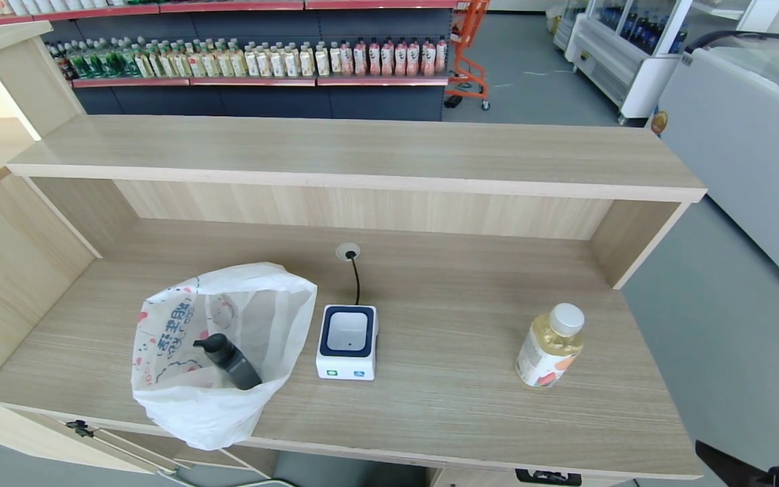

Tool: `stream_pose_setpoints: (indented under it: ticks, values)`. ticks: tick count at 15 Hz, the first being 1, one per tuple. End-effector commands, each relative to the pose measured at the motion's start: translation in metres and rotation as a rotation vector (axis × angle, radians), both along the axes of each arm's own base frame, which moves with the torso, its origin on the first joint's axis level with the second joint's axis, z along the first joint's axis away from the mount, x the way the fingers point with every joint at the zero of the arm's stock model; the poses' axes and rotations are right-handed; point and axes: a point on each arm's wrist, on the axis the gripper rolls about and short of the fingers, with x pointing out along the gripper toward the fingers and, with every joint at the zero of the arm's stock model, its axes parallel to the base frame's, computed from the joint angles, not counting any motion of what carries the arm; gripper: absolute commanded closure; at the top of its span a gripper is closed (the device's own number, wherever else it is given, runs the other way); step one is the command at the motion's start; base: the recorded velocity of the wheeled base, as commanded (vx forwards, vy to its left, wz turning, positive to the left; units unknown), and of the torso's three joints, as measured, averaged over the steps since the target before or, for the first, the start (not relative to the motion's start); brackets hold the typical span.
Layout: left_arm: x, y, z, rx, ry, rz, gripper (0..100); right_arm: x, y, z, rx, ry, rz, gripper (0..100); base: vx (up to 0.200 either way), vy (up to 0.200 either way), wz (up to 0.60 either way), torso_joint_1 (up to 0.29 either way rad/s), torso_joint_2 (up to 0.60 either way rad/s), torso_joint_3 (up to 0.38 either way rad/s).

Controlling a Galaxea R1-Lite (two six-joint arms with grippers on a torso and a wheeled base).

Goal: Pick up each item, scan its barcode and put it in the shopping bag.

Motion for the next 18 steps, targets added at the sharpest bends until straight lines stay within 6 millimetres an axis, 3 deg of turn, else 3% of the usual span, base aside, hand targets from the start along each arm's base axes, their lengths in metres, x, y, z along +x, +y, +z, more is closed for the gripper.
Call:
stream_pose_setpoints:
  ticks: [1,8,18]
  values:
    - [0.000,0.000,0.000,0.000,-0.001,0.000,0,0.012,-0.002,-0.003,0.010,0.053,-0.026,0,0.000,0.000,0.00,0.000,0.00,0.000]
    - [0.000,0.000,0.000,0.000,-0.001,0.000,0,0.055,0.009,-0.010,-0.008,0.066,0.032,0,0.000,0.000,0.00,0.000,0.00,0.000]
    - [0.000,0.000,0.000,0.000,-0.001,0.000,0,0.091,0.035,-0.024,-0.072,0.006,0.165,0,0.000,0.000,0.00,0.000,0.00,0.000]
